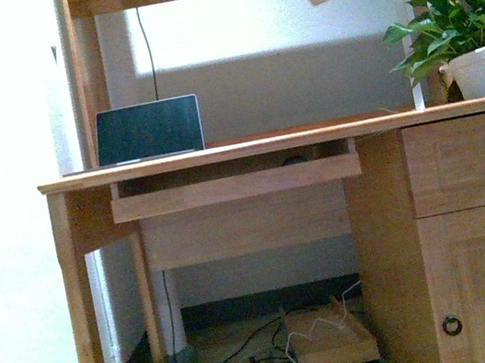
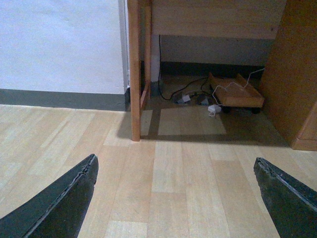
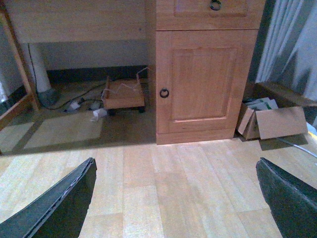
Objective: Place mouse
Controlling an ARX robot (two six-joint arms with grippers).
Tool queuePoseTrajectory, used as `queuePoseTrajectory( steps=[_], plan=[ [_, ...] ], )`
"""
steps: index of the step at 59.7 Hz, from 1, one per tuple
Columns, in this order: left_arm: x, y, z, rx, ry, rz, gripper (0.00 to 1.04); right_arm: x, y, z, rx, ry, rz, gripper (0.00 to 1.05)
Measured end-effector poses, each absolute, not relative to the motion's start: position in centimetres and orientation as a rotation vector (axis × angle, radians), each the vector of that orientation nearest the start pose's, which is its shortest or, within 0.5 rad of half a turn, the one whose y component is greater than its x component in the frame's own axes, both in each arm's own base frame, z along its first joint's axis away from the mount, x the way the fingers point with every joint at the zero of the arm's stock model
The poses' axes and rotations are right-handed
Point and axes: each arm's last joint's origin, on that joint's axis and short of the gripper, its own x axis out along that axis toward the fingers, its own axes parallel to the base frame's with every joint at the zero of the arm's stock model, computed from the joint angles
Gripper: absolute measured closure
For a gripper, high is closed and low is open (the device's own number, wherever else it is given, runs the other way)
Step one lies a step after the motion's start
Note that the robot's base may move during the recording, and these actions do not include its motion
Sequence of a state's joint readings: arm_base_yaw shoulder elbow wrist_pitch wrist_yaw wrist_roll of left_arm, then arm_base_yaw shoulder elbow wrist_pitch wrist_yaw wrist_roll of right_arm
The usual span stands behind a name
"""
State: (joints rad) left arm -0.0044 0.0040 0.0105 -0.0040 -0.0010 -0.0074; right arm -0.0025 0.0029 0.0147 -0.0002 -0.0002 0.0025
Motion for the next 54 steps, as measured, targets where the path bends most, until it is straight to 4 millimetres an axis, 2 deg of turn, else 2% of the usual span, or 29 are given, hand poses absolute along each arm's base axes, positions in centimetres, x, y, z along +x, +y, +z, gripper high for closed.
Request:
queuePoseTrajectory(
  steps=[54],
  plan=[
    [9.73,-0.04,16.64,-0.007,-0.002,-0.003,0.08,9.7,-0.02,16.83,0.002,-0.012,-0.002,0.07]
  ],
)
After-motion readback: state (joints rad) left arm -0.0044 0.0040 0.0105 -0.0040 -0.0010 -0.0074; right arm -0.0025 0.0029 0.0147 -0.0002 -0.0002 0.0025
